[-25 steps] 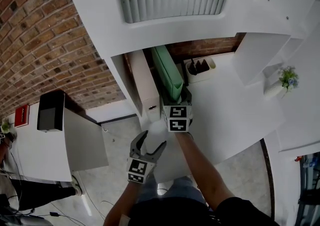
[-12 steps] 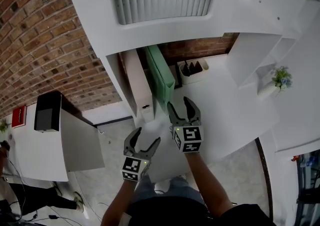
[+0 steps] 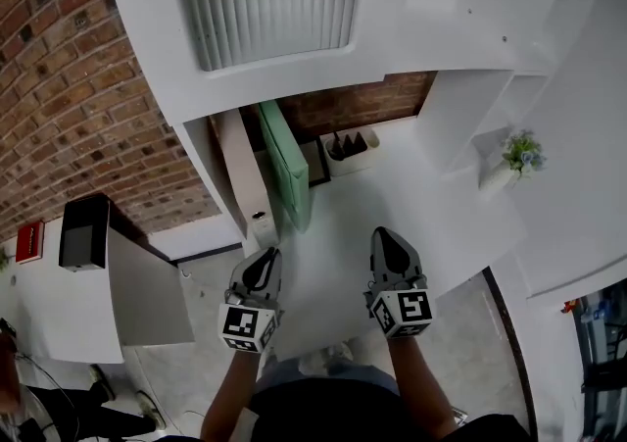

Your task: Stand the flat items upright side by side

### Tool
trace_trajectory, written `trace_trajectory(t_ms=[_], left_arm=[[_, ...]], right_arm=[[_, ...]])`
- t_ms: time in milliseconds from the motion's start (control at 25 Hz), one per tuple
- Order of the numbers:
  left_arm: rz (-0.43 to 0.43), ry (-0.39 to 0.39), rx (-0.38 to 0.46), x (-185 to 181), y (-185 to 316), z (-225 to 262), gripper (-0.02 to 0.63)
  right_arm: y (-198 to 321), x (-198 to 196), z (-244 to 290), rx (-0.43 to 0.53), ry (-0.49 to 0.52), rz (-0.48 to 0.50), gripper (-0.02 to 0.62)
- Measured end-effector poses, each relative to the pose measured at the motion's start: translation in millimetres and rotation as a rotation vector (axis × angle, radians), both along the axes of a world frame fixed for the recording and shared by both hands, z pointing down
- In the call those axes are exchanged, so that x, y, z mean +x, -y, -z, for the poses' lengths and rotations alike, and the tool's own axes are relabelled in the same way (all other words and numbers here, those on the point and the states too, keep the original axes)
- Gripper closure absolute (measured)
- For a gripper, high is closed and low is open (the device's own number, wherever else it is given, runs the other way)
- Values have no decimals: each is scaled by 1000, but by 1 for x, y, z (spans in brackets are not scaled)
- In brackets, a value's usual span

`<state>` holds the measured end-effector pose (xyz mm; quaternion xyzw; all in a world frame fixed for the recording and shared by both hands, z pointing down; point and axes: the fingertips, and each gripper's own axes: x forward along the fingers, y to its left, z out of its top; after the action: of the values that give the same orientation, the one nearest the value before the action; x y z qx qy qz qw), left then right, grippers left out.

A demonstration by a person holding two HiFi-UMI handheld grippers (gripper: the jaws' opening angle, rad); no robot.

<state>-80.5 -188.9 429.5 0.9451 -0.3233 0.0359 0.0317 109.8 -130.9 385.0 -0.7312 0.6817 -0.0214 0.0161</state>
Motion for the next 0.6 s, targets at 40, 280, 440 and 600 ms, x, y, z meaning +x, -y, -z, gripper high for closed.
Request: trace_trajectory(t_ms=[40, 280, 440, 600], left_arm=[[1, -2, 6, 3, -3, 2, 580], [31, 11, -11, 6, -9, 11, 597], [48, 7, -41, 6, -12, 12, 597], [37, 14, -44, 15, -16, 10, 597]], right_arm=[[-8, 5, 0, -1, 4, -5, 597], [-40, 30, -4, -17, 21, -36, 597], [-57, 41, -9, -40, 28, -51, 597], [-67, 47, -14, -67, 30, -45, 598]])
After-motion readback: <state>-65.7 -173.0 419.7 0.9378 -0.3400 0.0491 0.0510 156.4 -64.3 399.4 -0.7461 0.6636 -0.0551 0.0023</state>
